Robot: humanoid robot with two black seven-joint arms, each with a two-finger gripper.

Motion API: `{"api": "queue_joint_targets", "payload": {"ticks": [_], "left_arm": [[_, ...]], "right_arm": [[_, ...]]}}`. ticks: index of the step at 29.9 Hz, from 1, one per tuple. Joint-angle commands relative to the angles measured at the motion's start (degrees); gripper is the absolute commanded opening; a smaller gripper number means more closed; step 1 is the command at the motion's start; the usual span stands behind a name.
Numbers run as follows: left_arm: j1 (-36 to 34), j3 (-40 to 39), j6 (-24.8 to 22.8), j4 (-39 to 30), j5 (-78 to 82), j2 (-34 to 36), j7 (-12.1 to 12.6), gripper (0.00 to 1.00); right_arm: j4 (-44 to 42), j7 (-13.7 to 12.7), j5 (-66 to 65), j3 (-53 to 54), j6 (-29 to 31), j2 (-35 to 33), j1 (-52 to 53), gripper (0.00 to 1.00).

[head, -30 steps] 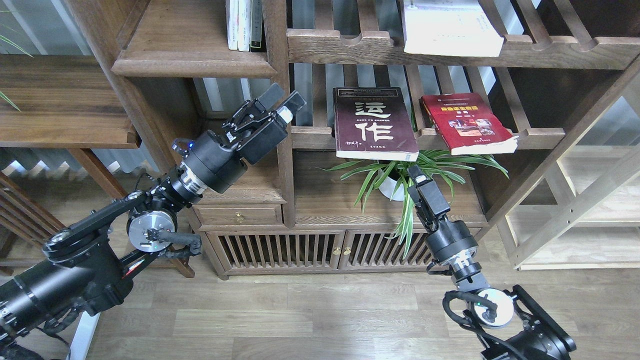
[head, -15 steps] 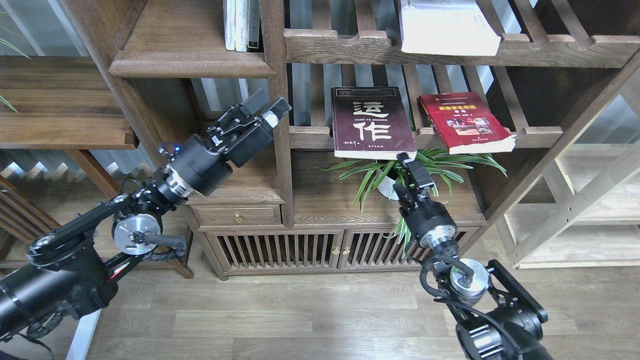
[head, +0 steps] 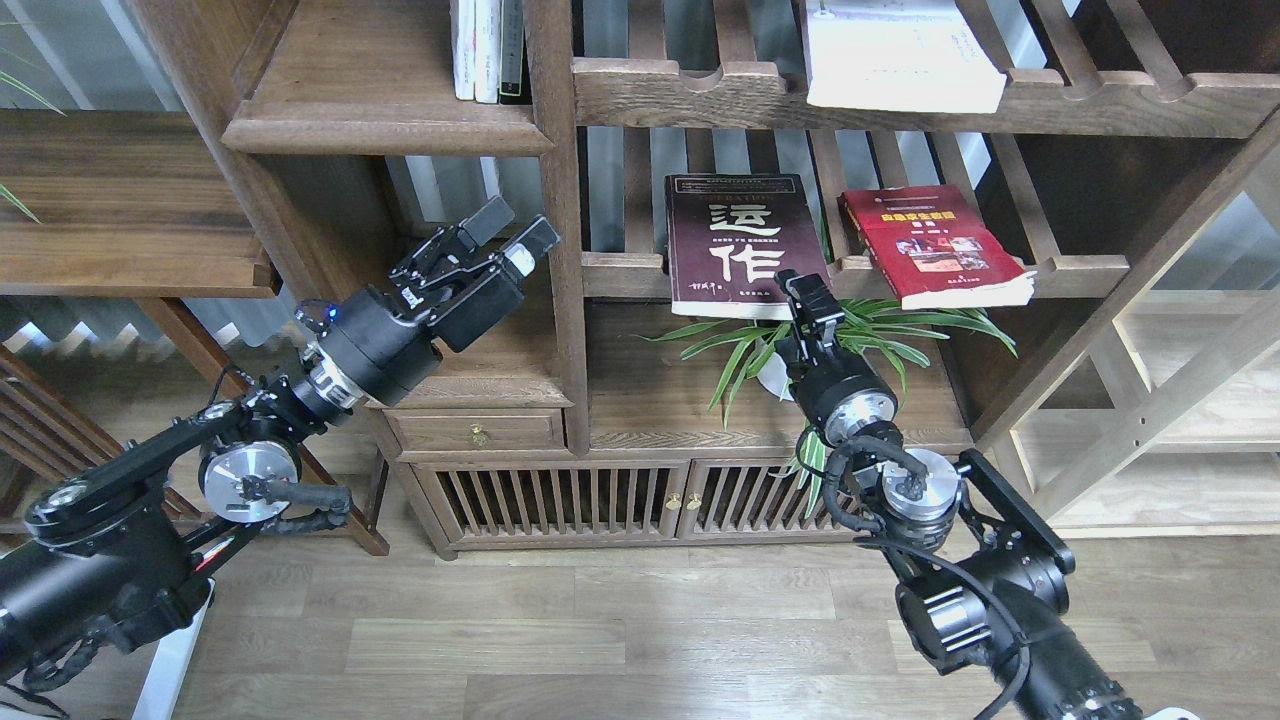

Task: Organize books on shelf
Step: 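Hook the right gripper on the dark red book's lower edge and tilt it out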

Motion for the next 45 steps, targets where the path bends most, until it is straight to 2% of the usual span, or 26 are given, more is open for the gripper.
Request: {"api": "queue_joint_targets", "payload": {"ticks": [1,5,21,30,36,41,45], "left_arm": [[0.0,-0.1,0.0,-0.1,0.0,0.0,0.0,0.99],[0.1,-0.1,0.0,-0.2,0.0,0.0,-0.1,0.99],[0.3,-0.9,0.0,-0.2,0.0,-0.1,-0.2,0.99],[0.3,-1.2,0.0,-0.2,0.0,0.0,-0.2,0.99],[0.4,-1.3,0.0,-0.1,0.0,0.1,-0.2,0.99],[1.0,-1.9,0.0,-0.1,0.0,0.1,-0.2,0.99],[1.5,-2.0,0.0,-0.1,0.0,0.1,-0.2,0.99]], "right_arm": [[-2.2,0.4,0.4,0.0,-1.3,0.0,3.2,0.99],[-4.2,2.1,3.6,-0.2,-1.5,0.0,5.3,0.99],[-7.7,2.2,6.2,-5.2,-1.5,0.0,7.1,0.97],[-8.9,2.0,6.2,-5.5,-1.5,0.0,9.6,0.78],[-9.5,2.0,6.2,-5.5,-0.7,0.0,9.7,0.57],[-11.2,2.1,6.2,-6.2,-0.2,0.0,10.5,0.55],[-11.6,2.1,6.2,-6.0,1.2,0.0,10.5,0.36]]}}
